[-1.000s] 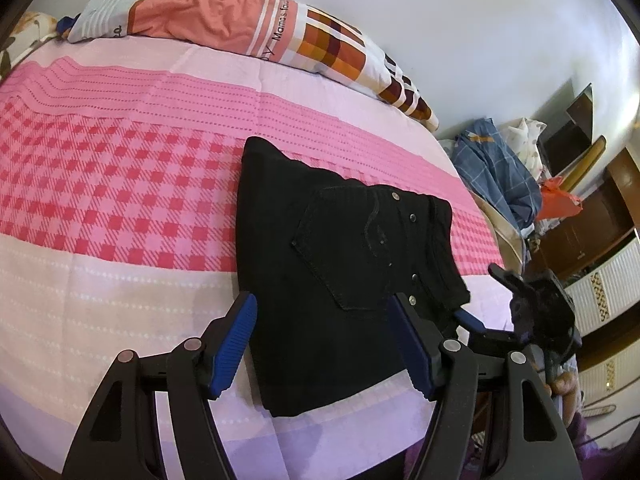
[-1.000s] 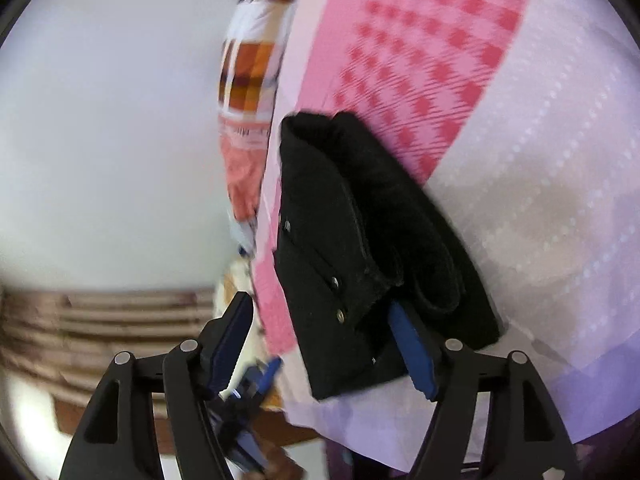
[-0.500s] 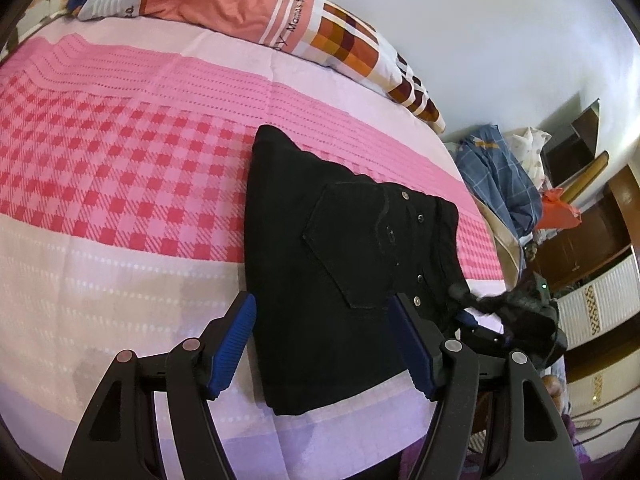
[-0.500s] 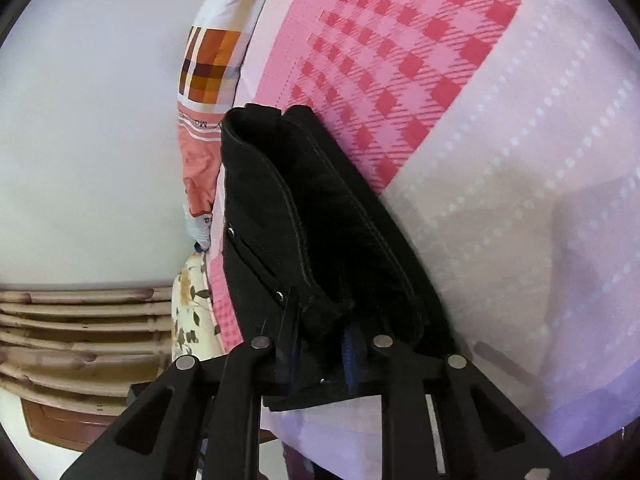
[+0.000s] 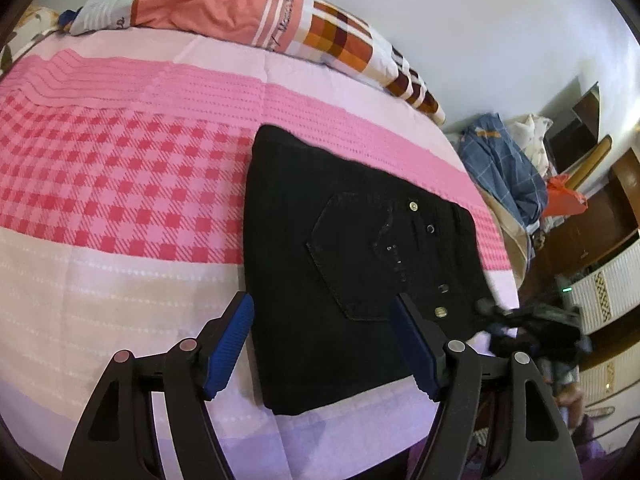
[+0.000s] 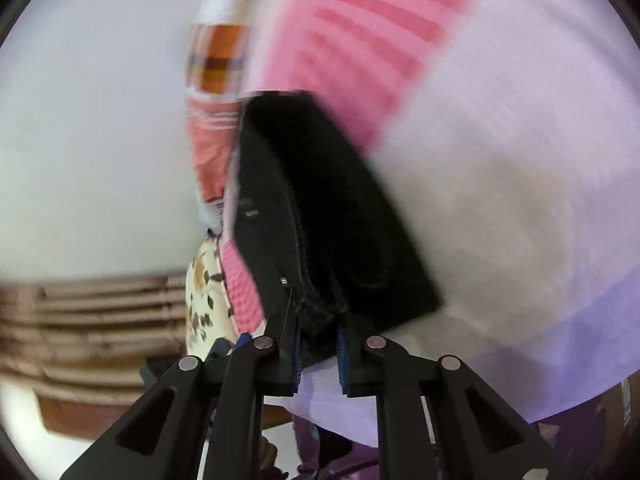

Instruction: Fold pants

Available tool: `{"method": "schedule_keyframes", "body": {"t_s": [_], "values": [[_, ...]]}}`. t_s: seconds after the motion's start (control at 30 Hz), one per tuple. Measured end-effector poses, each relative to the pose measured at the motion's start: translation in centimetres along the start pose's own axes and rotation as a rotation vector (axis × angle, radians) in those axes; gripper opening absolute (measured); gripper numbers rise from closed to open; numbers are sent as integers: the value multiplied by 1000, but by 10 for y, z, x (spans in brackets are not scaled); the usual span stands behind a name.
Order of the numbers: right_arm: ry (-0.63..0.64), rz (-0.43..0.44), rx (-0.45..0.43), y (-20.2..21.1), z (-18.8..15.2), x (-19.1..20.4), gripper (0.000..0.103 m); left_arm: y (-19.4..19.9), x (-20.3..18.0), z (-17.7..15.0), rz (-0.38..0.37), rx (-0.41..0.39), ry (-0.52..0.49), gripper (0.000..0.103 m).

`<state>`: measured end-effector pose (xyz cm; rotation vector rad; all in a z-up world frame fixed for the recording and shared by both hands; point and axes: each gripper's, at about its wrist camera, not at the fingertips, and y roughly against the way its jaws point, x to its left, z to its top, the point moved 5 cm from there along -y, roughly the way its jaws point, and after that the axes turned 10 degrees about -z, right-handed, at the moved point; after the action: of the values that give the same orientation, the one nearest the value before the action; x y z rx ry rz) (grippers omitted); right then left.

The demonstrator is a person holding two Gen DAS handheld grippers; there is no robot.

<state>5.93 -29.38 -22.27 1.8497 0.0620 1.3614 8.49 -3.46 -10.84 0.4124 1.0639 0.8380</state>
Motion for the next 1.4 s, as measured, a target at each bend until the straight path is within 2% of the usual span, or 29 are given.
{"method": "schedule_keyframes", "body": {"t_s": [0.23,0.3,0.37,0.47,0.7,0.73,0.8,0.9,1.03,1.2,1.3,1.37,1.4], "values": [[70,4,-13,14,-2,25,12,-5,3,0,16,8,-5,72],[91,-18,-13,14,-2,25,12,-6,4,0,19,9,-5,72],[38,-21,7,3,2,6,12,-8,5,0,18,12,-5,72],[-54,54,43,-5,5,-9,11,-14,8,-1,26,30,-10,72],[-52,72,51,5,9,-7,18,-18,7,-1,38,39,-31,72],[-39,61,48,9,9,-4,19,-18,6,-1,40,38,-36,72],[-7,45,27,19,11,1,29,-18,3,0,44,35,-49,72],[79,-24,-65,42,23,17,36,-17,-2,2,53,27,-77,72],[234,-16,-157,52,47,64,37,-21,-5,7,56,31,-102,72],[478,-39,-192,26,67,128,37,-26,-10,11,56,31,-119,72],[546,-68,-192,5,82,141,37,-28,-14,14,59,24,-140,72],[520,-106,-174,-11,94,133,36,-30,-17,16,66,21,-157,72],[494,-101,-166,-17,99,125,28,-33,-17,16,72,24,-167,72]]}}
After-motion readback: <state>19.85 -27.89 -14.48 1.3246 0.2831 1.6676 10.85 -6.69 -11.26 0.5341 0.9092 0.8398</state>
